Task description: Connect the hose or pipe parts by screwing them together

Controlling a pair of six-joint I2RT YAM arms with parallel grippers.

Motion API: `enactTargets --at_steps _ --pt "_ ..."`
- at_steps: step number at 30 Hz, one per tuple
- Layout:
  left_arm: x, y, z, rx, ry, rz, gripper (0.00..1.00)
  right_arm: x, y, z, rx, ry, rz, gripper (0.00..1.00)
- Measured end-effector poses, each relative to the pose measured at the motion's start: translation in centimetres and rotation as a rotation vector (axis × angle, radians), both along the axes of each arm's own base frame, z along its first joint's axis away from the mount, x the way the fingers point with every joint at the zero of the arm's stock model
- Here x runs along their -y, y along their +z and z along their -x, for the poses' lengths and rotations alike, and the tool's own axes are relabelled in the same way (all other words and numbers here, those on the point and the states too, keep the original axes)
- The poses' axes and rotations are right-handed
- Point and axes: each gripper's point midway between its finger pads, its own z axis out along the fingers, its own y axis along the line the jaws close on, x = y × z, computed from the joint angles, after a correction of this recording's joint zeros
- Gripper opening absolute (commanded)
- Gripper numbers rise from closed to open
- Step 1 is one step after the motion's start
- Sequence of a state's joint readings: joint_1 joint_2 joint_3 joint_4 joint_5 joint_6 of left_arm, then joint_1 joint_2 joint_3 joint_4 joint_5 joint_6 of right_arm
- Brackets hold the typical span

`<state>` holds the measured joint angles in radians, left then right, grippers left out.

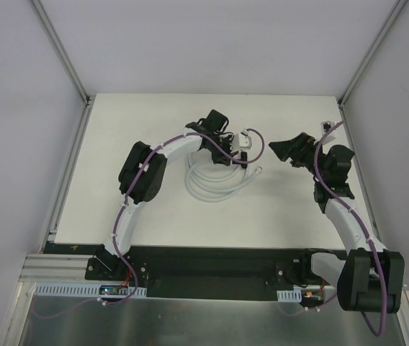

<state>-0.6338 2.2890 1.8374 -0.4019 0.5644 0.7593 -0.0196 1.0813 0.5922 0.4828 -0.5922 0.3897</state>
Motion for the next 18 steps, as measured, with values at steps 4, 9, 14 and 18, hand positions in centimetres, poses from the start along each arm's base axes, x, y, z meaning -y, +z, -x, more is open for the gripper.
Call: enactTargets --at_steps 4,9,14,18 --pt "0.0 0.0 0.0 -0.002 0.000 0.001 0.00 0.1 0.0 0.0 0.001 -0.003 0.000 0.88" --pt "0.1 0.2 0.3 -0.027 0.005 0.019 0.00 0.0 0.0 0.2 0.004 0.011 0.005 0.88" --pt "0.1 0.6 0.5 -0.082 0.020 0.058 0.00 -0.3 0.0 0.4 0.014 0.036 0.017 0.97" --pt "-0.1 1.1 0.4 -0.108 0.033 0.086 0.00 -0.2 0.1 0.5 0.043 0.046 0.050 0.96"
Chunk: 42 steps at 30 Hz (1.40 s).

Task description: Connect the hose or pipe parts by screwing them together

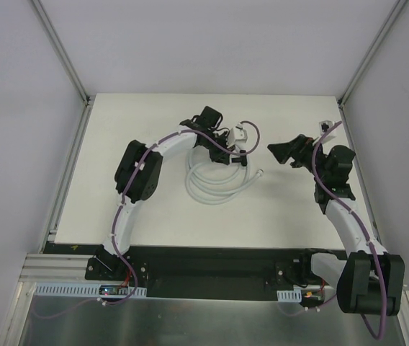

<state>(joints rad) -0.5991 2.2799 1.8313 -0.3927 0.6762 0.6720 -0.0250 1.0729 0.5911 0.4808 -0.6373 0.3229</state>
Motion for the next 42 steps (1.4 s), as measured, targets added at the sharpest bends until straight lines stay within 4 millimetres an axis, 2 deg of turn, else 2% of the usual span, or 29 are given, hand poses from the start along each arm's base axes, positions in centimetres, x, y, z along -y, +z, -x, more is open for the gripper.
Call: enactTargets --at_steps 4,10,14,19,23,29,33,37,42 --pt "-0.6 1.4 0.0 -0.002 0.016 0.026 0.00 0.2 1.2 0.3 0.090 0.006 0.058 0.96" --pt "-1.5 5.3 0.3 -0.007 0.031 0.104 0.00 -0.3 4.7 0.4 0.348 0.073 0.155 0.97" --pt "-2.2 8.3 1.1 -0.024 0.034 0.168 0.00 -1.1 5.1 0.9 0.537 0.152 0.244 0.99" --pt "-3.1 12.6 3.6 -0.083 0.019 0.266 0.00 -2.9 5.4 2.4 0.748 0.289 0.366 0.99" --pt "-4.4 15.9 6.4 -0.131 -0.002 0.338 0.00 -5.3 6.1 4.7 0.927 0.413 0.465 0.99" --pt "-5.8 20.4 9.8 -0.160 -0.041 0.424 0.00 -7.5 8.5 7.9 1.176 0.494 0.632 0.95" --pt "-6.1 21.1 11.5 -0.204 -0.064 0.447 0.00 -8.3 8.3 8.5 1.242 0.515 0.696 0.92" --pt "-6.4 20.1 12.5 -0.256 -0.066 0.441 0.00 -9.0 7.0 8.5 1.221 0.566 0.754 0.91" --pt "-6.6 19.2 13.1 -0.297 -0.066 0.435 0.00 -10.0 6.7 8.8 1.236 0.621 0.813 0.89"
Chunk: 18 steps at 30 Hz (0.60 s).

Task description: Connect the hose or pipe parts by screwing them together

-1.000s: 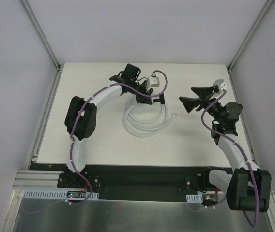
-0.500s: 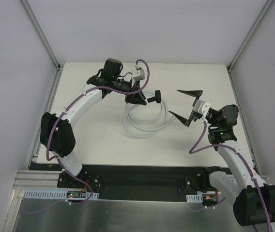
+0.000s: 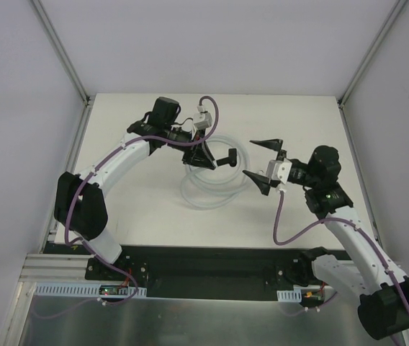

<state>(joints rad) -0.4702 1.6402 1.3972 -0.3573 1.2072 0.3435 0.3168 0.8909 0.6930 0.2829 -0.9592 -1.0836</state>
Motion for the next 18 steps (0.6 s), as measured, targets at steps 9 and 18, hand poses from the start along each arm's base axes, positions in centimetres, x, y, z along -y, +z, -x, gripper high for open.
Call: enactTargets --at_steps 9,18 --pt "0.0 0.3 0.8 -0.032 -0.029 0.022 0.00 -1.7 -2.4 -0.2 -0.015 0.030 0.126 0.87" --pt "-0.2 -0.1 1.5 -0.058 -0.041 0.022 0.00 -3.8 -4.7 0.7 -0.029 0.085 0.192 0.81"
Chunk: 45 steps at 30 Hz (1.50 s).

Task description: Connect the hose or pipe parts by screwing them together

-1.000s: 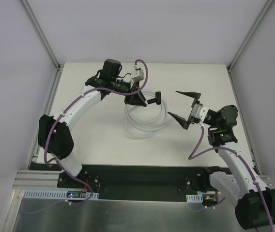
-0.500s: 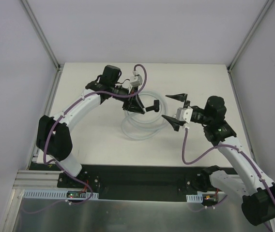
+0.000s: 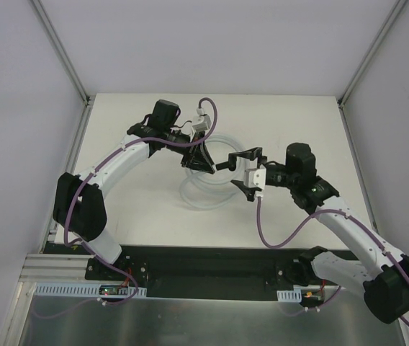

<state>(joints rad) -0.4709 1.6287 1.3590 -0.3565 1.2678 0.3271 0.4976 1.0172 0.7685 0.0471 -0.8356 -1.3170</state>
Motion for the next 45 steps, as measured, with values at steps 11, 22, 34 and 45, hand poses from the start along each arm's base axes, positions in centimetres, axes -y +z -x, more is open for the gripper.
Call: enactTargets --at_steps 11,22,34,45 --pt "0.0 0.4 0.6 -0.018 -0.025 0.019 0.00 -0.5 -0.2 -0.9 0.061 -0.018 0.039 0.45" --pt "-0.4 -1.0 0.1 0.010 0.013 -0.042 0.00 -0.7 -1.1 -1.5 -0.065 -0.053 0.029 0.12" --pt "0.0 -2.7 -0.7 0.094 0.070 -0.160 0.00 -0.7 -3.3 -1.8 -0.356 -0.165 -0.051 0.01" --pt "0.0 -3.2 -2.1 0.217 0.152 -0.226 0.00 -0.9 -4.0 -2.4 -0.736 -0.344 -0.222 0.01"
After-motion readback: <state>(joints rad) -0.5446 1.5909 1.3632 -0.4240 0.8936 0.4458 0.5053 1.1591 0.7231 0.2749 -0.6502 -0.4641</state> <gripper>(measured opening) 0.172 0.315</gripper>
